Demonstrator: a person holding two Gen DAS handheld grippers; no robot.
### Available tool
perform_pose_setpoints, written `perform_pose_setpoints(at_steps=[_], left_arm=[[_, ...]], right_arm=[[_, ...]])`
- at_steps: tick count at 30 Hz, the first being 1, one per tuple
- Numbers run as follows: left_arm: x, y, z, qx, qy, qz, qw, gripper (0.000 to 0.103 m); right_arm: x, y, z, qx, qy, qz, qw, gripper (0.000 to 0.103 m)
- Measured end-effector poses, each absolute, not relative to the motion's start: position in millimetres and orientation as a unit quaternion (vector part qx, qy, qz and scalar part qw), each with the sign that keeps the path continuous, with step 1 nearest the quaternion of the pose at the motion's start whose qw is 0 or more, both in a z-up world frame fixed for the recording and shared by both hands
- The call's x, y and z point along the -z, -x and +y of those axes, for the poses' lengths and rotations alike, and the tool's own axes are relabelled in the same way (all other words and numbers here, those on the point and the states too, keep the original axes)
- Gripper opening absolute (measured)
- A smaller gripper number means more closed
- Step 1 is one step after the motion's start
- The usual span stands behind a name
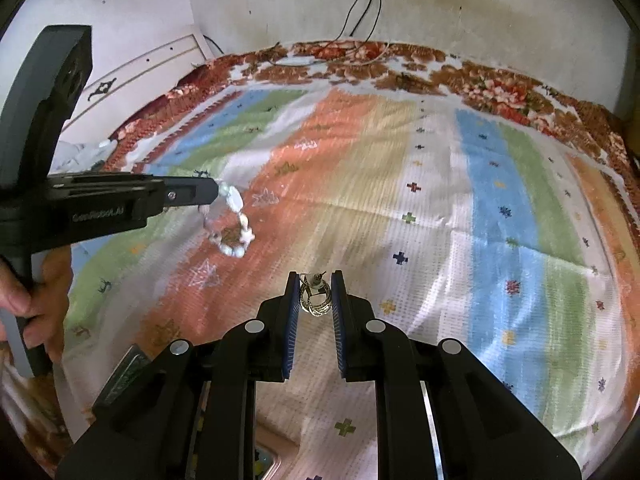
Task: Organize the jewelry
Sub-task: 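Lift the white bracelet and gold rings and carry both over the tin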
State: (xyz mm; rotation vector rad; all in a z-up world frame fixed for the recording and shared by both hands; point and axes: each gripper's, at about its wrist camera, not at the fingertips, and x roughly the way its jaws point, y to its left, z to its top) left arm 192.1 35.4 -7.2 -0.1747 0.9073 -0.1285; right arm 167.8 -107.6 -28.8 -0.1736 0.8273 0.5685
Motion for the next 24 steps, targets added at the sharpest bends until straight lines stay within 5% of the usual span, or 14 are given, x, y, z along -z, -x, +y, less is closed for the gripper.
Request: perform_pose_setpoints(at_steps=[24], left_arm=[[-16,-113,17,0.087,0.073,0.396,0.911,0.007]], right_arm=[[11,-116,-132,-0.286,0.055,0.353,0.889,0.016]])
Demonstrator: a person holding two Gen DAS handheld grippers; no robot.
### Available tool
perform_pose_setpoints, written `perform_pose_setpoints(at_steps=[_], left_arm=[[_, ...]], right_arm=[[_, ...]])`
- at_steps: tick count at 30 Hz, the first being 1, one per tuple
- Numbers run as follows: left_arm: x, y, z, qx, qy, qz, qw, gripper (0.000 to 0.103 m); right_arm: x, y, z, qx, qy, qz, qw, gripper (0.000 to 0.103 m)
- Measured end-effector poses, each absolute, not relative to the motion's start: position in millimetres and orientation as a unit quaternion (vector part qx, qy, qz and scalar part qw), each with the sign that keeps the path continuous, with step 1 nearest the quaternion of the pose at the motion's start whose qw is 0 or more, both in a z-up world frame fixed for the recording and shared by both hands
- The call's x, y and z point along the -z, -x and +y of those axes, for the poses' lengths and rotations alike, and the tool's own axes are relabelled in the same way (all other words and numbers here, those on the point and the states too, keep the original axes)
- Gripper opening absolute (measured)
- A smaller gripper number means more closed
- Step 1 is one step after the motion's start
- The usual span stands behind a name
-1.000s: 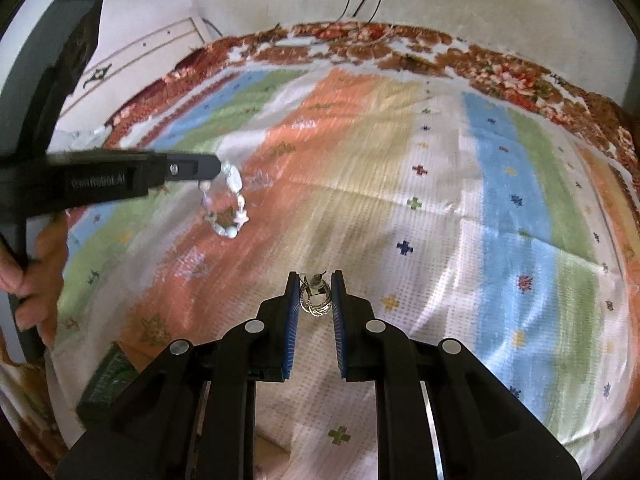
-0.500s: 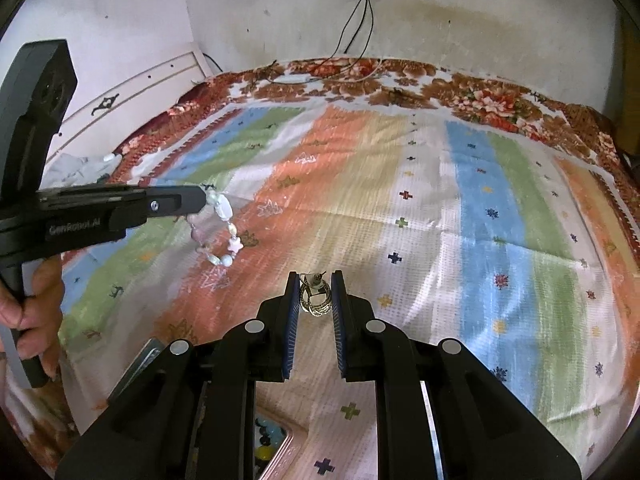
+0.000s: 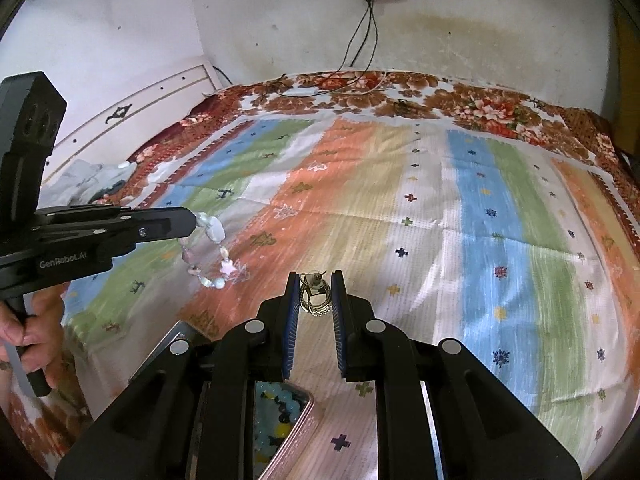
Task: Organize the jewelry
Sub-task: 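Lift the white bracelet and gold rings and carry both over the tin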
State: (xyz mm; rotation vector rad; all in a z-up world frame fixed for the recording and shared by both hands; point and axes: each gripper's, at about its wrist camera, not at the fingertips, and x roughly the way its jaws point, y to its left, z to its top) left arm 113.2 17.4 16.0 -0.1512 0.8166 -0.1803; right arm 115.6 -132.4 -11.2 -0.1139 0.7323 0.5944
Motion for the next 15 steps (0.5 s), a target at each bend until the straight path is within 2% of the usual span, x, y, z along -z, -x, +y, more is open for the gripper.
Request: perform_pose_setpoints(at_steps=[15], left_arm=[[-20,-73,10,0.109,0.075,0.385,0.913,0.007]], right_arm=[[8,-79,-130,-0.312,0.069,0.339,0.885,0.016]])
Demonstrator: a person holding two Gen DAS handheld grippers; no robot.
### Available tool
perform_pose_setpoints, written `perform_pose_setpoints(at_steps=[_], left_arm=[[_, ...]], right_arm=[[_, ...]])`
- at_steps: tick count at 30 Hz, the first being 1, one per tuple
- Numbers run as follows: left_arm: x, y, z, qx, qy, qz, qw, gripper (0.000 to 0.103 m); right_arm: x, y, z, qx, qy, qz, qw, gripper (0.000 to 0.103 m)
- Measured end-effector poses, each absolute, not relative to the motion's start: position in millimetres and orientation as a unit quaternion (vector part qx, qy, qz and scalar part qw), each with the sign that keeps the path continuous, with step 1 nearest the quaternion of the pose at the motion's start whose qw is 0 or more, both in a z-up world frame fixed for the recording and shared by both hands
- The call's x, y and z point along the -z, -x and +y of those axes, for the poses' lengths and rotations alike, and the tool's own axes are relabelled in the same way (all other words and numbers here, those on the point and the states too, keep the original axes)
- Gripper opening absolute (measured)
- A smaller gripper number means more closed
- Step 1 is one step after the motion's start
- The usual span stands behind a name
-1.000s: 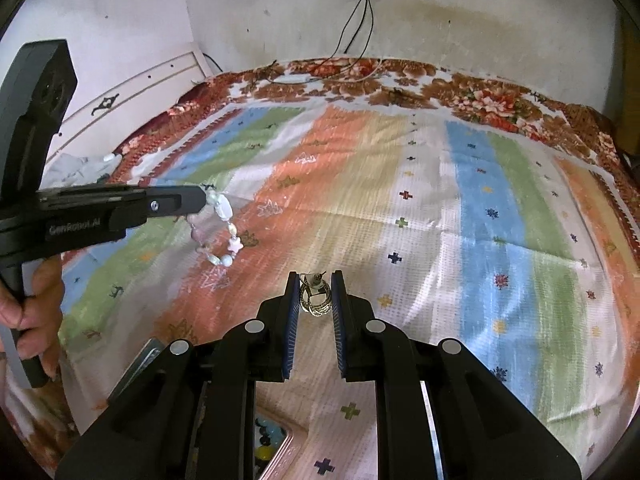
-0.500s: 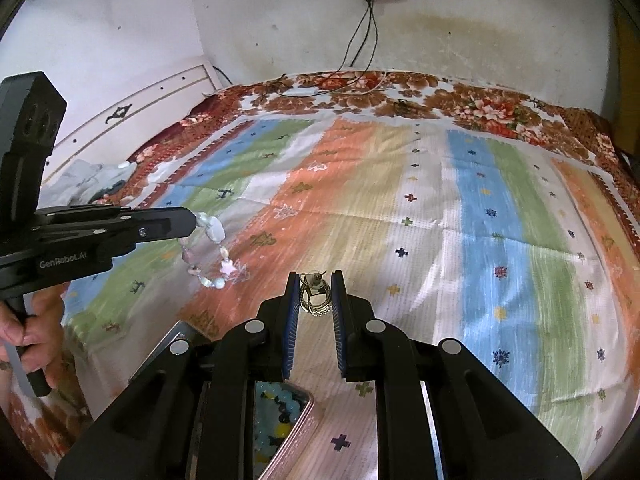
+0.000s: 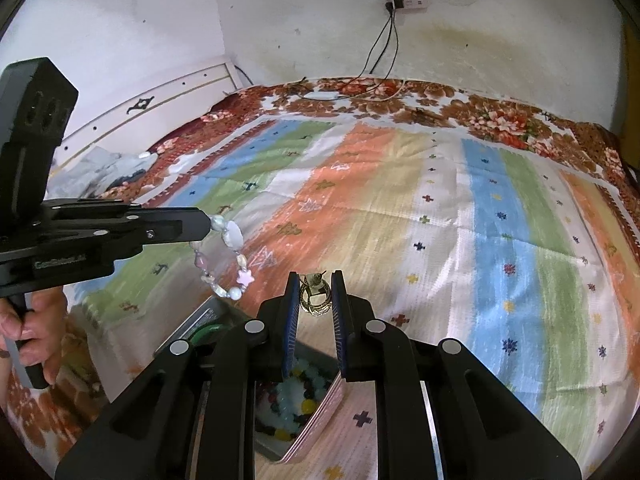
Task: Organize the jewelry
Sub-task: 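Lift the white bracelet and gold rings and carry both over the tin, then open both grippers to drop the bracelet and rings into the tin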
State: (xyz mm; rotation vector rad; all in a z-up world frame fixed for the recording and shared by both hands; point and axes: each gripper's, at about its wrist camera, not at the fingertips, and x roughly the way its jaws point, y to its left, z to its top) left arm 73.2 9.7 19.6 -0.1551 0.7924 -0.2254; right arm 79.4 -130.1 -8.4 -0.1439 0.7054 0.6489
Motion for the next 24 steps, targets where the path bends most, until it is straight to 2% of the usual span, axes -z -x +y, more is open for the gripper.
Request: perform_pose_setpoints(at_steps=[16,17,19,24], left_arm=[[-4,-50,5,0.120,0.098,0.411,0.898,0.008],[-3,-50,5,0.117,0.097,0.413,0.898,0.012],[-3,-48,7,0.110,0.099,0.413,0.899,0.018],[-3,-40,14,0.102,0.102,0.408,0.902,0.019]], right_arm=[[19,-58,-122,-0.337,0.078,0.363,0.865,0.017],[20,-57,-123,-0.336,0.078,0.367,0.864,0.018],[20,-56,-125,-0.333,0.075,0.366,0.865,0.034],[17,-52,-133,-0.323,0.069,0.362,0.872,0.038]])
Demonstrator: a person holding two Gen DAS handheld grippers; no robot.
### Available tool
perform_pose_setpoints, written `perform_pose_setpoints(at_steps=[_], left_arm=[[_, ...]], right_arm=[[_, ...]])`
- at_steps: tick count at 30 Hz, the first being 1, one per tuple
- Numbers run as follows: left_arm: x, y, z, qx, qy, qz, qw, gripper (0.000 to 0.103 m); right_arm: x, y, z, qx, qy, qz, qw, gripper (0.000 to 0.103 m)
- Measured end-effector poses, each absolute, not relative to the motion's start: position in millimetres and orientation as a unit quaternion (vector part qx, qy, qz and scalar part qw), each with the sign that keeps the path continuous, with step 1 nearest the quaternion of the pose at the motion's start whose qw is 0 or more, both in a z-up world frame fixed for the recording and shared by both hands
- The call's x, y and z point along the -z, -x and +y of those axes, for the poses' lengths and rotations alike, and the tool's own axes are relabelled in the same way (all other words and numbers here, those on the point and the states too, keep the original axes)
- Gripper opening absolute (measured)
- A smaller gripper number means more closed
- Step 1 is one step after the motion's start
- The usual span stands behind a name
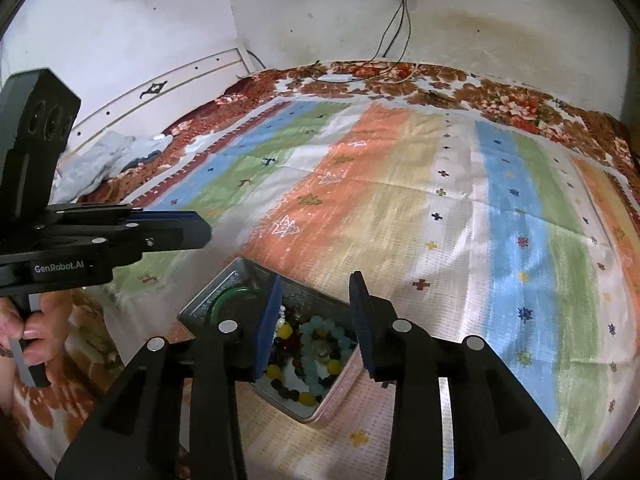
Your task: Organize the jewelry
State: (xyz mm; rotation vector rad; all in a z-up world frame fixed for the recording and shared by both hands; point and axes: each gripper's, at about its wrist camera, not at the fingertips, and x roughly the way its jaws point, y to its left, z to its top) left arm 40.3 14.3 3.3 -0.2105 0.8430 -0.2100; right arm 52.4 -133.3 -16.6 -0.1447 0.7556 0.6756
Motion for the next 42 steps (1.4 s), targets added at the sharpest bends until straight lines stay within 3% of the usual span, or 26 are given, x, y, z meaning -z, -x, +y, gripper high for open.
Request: perform_pose_setpoints(at_steps=[7,9,29,42], left_arm=[[0,-25,8,0.099,0.073,0.407,0.905,0.039],[1,-20,7,0.098,0.066,0.406,0.906,0.051],[6,12,-9,0.071,0.015,0.395,0.916,0.096],[1,28,-8,0.050,0.013,0.370,0.927,0.097]], right_arm=[[13,-46,-148,-0.311,0.058,0.354,0.880,0.051],[12,-43,-153,-0.307,0.054,0.352,0.883,0.055],[7,-8,-184,-0.294,0.041,0.336,0.894,0.094],[5,10,-195,-0.283,0.036,0.320,0.904,0.098]])
